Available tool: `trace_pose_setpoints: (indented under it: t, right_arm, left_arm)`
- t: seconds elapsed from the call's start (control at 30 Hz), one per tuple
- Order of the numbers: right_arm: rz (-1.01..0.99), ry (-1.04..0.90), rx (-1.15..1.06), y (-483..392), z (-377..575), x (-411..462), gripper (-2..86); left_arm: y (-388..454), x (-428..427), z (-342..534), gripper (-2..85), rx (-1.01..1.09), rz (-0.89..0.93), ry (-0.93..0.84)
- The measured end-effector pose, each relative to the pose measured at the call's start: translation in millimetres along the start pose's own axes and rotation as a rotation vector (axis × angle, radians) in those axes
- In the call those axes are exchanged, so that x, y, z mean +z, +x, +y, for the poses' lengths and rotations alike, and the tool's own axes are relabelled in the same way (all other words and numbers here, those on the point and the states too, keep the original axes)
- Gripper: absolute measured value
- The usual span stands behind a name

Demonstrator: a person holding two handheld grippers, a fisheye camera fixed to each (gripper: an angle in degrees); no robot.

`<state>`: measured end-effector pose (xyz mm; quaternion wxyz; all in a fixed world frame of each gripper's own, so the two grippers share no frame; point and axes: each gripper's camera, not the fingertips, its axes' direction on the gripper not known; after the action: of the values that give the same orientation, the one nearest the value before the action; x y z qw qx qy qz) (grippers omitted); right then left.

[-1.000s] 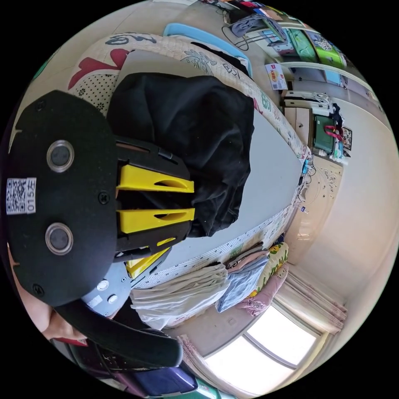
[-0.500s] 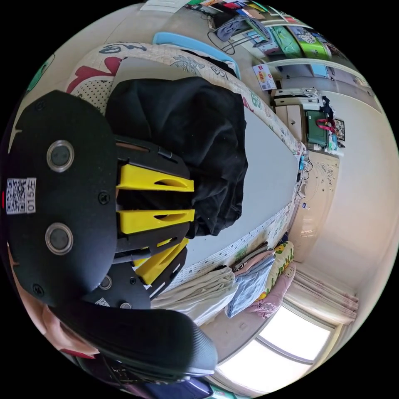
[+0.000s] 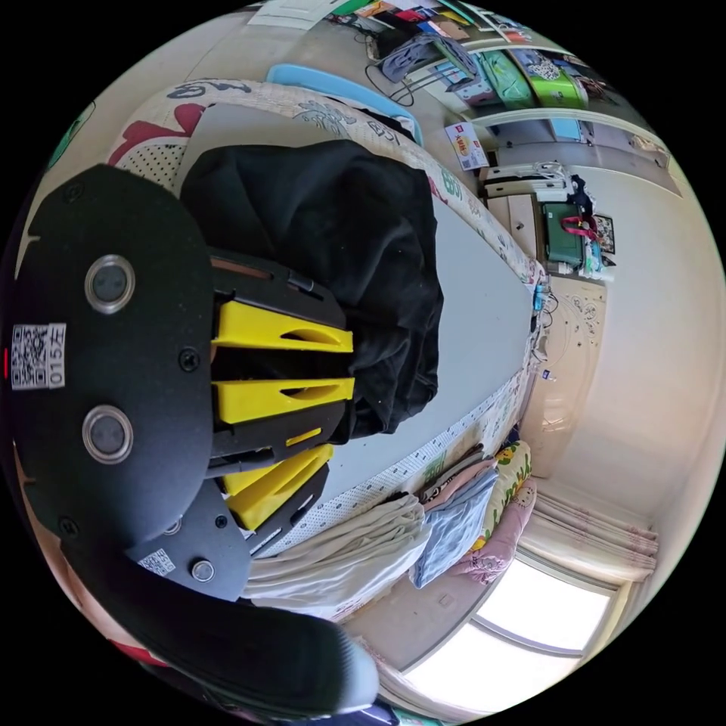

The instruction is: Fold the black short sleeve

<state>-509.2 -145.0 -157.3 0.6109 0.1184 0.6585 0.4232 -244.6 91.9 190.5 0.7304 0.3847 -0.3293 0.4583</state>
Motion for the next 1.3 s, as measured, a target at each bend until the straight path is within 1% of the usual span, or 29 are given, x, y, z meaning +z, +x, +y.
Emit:
trace_pose_setpoints:
  t: [0.37, 0.6, 0.77, 0.93, 1.3]
  right_arm:
    - [0.003, -0.012, -0.005, -3.0, 8.8, 5.1, 4.2]
    - [0.030, -0.042, 0.026, -9.9, 10.4, 10.0, 3.4]
    - [0.024, -0.049, 0.060, -8.3, 13.7, 14.2, 2.9]
    - [0.019, -0.077, 0.093, -7.4, 13.9, 19.4, 2.7]
    - [0.003, -0.077, 0.141, -5.8, 22.6, 28.1, 2.7]
  left_arm:
    - [-22.3, -21.2, -6.5, 6.0, -0.064, 0.069, 0.019]
    - [-50.0, -32.7, -15.0, 6.0, -0.130, 0.179, 0.026]
    - [-57.3, -39.9, -23.1, 6.0, -0.148, 0.193, 0.027]
    - [-79.9, -43.8, -28.0, 6.0, -0.267, 0.290, 0.038]
    - [-86.0, -52.4, -45.5, 6.0, -0.273, 0.296, 0.024]
